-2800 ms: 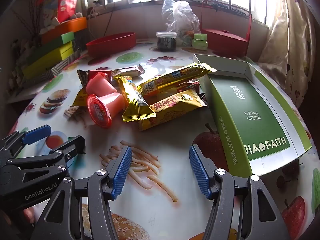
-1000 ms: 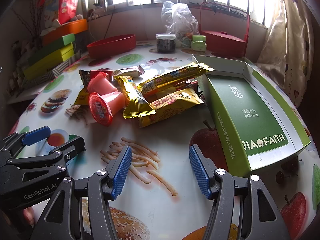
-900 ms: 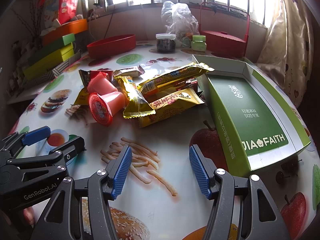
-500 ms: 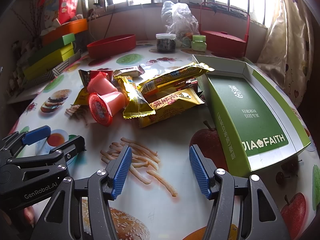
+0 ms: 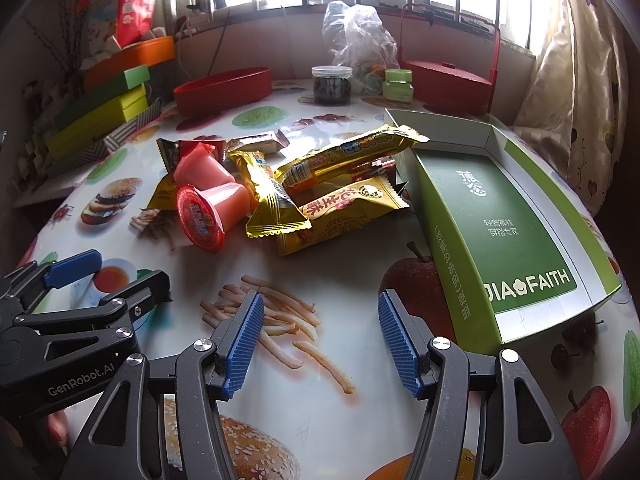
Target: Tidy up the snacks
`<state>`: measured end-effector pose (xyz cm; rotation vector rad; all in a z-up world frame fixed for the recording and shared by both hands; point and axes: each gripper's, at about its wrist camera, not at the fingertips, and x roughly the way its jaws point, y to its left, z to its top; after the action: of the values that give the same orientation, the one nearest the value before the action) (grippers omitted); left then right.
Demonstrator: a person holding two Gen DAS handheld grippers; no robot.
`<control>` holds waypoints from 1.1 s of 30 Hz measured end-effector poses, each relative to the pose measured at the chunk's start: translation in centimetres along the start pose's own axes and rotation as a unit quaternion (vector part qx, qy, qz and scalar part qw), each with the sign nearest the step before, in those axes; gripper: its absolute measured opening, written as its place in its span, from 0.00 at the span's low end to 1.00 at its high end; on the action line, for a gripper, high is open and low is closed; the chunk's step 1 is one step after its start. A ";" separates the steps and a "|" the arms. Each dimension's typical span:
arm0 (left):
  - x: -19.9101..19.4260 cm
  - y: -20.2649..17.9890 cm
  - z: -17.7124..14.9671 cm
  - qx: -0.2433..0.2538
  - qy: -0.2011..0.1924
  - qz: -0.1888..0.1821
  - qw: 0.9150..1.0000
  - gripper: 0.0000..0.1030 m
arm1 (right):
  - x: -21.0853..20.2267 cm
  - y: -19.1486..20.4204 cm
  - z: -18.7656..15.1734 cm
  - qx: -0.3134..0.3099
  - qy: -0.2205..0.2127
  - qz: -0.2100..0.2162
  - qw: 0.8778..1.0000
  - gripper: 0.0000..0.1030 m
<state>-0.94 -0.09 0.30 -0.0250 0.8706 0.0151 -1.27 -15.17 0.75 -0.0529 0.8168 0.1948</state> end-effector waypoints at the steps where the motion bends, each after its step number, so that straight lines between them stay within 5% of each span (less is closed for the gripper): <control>1: 0.1 -0.1 0.4 0.001 0.002 -0.001 1.000 0.81 | 0.0 0.0 0.0 0.000 0.000 0.000 1.000 0.58; 12: 0.6 1.4 1.6 -0.006 0.022 -0.050 0.998 0.81 | -1.2 -0.5 1.1 0.012 -0.022 0.039 0.999 0.58; 26: 1.5 3.7 5.2 -0.046 0.024 -0.087 0.995 0.81 | 0.5 0.3 6.9 -0.021 -0.016 0.058 0.998 0.58; 33: 3.4 4.5 7.2 -0.054 0.028 -0.078 0.995 0.77 | 3.3 1.1 8.4 -0.038 0.015 0.066 0.997 0.46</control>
<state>6.62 4.58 2.23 -0.1954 0.9221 -0.0857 6.75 -12.54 4.08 -0.0740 0.8442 0.3508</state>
